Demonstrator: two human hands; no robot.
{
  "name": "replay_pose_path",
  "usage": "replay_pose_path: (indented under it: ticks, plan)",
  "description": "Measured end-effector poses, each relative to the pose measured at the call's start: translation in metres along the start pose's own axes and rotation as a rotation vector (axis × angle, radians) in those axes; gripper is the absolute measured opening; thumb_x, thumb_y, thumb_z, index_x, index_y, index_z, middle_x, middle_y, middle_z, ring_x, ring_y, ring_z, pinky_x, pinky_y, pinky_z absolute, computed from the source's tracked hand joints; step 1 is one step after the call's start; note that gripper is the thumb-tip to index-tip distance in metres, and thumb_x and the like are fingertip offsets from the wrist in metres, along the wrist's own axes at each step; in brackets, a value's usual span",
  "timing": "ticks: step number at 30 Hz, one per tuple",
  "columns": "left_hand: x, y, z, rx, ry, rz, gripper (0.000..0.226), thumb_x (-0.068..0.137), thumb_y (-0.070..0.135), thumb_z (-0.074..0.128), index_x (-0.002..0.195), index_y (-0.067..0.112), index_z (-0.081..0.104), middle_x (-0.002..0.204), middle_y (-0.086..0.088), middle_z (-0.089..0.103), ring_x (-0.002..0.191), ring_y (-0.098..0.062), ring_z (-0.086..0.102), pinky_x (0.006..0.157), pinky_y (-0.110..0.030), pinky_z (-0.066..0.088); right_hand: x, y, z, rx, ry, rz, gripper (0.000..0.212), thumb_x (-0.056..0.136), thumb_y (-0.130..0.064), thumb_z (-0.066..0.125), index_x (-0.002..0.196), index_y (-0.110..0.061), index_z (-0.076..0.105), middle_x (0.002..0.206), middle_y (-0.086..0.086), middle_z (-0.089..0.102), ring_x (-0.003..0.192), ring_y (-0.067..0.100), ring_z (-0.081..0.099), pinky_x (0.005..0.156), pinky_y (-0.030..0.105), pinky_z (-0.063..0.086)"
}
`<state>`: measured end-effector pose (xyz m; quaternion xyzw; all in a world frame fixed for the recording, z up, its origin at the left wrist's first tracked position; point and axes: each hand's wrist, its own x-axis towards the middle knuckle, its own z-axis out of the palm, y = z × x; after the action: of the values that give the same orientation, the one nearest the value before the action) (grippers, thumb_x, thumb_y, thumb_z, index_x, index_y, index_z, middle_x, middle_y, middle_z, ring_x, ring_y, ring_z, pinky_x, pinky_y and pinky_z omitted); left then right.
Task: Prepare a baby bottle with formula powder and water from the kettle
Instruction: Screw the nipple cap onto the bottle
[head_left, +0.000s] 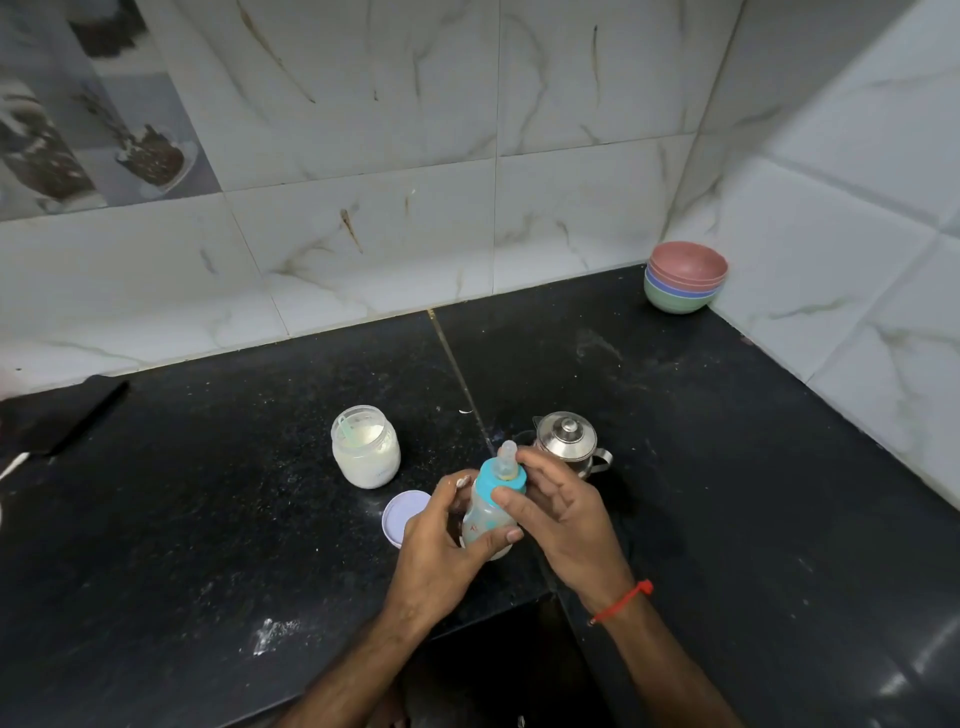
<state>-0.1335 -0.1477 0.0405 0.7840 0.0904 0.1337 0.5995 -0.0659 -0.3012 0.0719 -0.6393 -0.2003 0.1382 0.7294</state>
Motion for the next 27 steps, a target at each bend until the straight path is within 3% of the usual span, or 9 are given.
replay_pose_path:
  ticks: [4, 9, 15, 17, 21, 25, 27]
  plan:
    - [-0.001, 0.004, 0.001, -0.02, -0.016, 0.002, 0.074, 0.07, 0.068, 0.085, 0.132, 0.037, 0.059, 0.123, 0.022, 0.075, 0.116, -0.001, 0.071, 0.091, -0.016, 0.058, -0.002, -0.007, -0.012, 0.009, -0.083, 0.054, 0.051, 0.092, -0.007, 0.075, 0.14, -0.014, 0.058, 0.137, -0.002, 0.069, 0.129, 0.017, 0.065, 0.105, 0.032, 0.054]
    - [-0.005, 0.009, 0.008, -0.02, -0.03, 0.021, 0.07, 0.07, 0.069, 0.085, 0.129, 0.041, 0.06, 0.125, 0.02, 0.074, 0.12, -0.006, 0.07, 0.096, -0.022, 0.059, -0.006, -0.013, -0.018, -0.017, -0.047, 0.054, 0.051, 0.081, -0.025, 0.084, 0.126, -0.027, 0.059, 0.123, -0.004, 0.072, 0.117, 0.021, 0.071, 0.096, 0.042, 0.061]
    - [-0.01, 0.016, 0.014, 0.005, -0.009, 0.052, 0.06, 0.07, 0.076, 0.078, 0.123, 0.059, 0.057, 0.125, 0.024, 0.071, 0.121, -0.005, 0.068, 0.091, -0.016, 0.057, -0.009, -0.01, -0.011, -0.197, 0.019, -0.002, 0.048, 0.079, -0.047, 0.079, 0.124, -0.039, 0.067, 0.121, -0.018, 0.054, 0.119, 0.013, 0.065, 0.095, 0.039, 0.061]
    - [-0.009, 0.016, 0.013, 0.013, -0.011, 0.054, 0.062, 0.07, 0.077, 0.078, 0.126, 0.057, 0.058, 0.126, 0.023, 0.072, 0.123, -0.007, 0.067, 0.095, -0.022, 0.058, -0.01, -0.012, -0.013, -0.167, -0.01, 0.02, 0.05, 0.081, -0.045, 0.078, 0.128, -0.035, 0.066, 0.125, -0.018, 0.057, 0.122, 0.012, 0.064, 0.098, 0.04, 0.06]
    - [-0.005, 0.02, 0.015, 0.001, -0.003, 0.074, 0.062, 0.073, 0.072, 0.081, 0.128, 0.053, 0.06, 0.127, 0.019, 0.073, 0.123, -0.01, 0.069, 0.1, -0.033, 0.059, -0.01, -0.017, -0.021, -0.168, -0.085, 0.05, 0.051, 0.094, -0.022, 0.075, 0.141, -0.031, 0.058, 0.132, -0.013, 0.067, 0.125, 0.011, 0.065, 0.103, 0.04, 0.057]
    - [-0.008, 0.024, 0.018, -0.011, 0.039, 0.08, 0.061, 0.074, 0.07, 0.081, 0.13, 0.058, 0.059, 0.129, 0.021, 0.073, 0.124, -0.012, 0.069, 0.101, -0.033, 0.059, -0.006, -0.022, -0.021, -0.25, -0.105, 0.032, 0.051, 0.096, -0.022, 0.073, 0.143, -0.033, 0.056, 0.131, -0.013, 0.067, 0.126, 0.011, 0.063, 0.105, 0.041, 0.056]
    - [-0.01, 0.026, 0.018, -0.018, 0.049, 0.104, 0.061, 0.079, 0.065, 0.081, 0.136, 0.056, 0.058, 0.135, 0.022, 0.071, 0.128, -0.008, 0.067, 0.104, -0.026, 0.056, -0.007, -0.022, -0.017, -0.235, -0.076, 0.024, 0.052, 0.093, -0.03, 0.073, 0.143, -0.03, 0.056, 0.132, -0.009, 0.067, 0.126, 0.013, 0.063, 0.104, 0.045, 0.055]
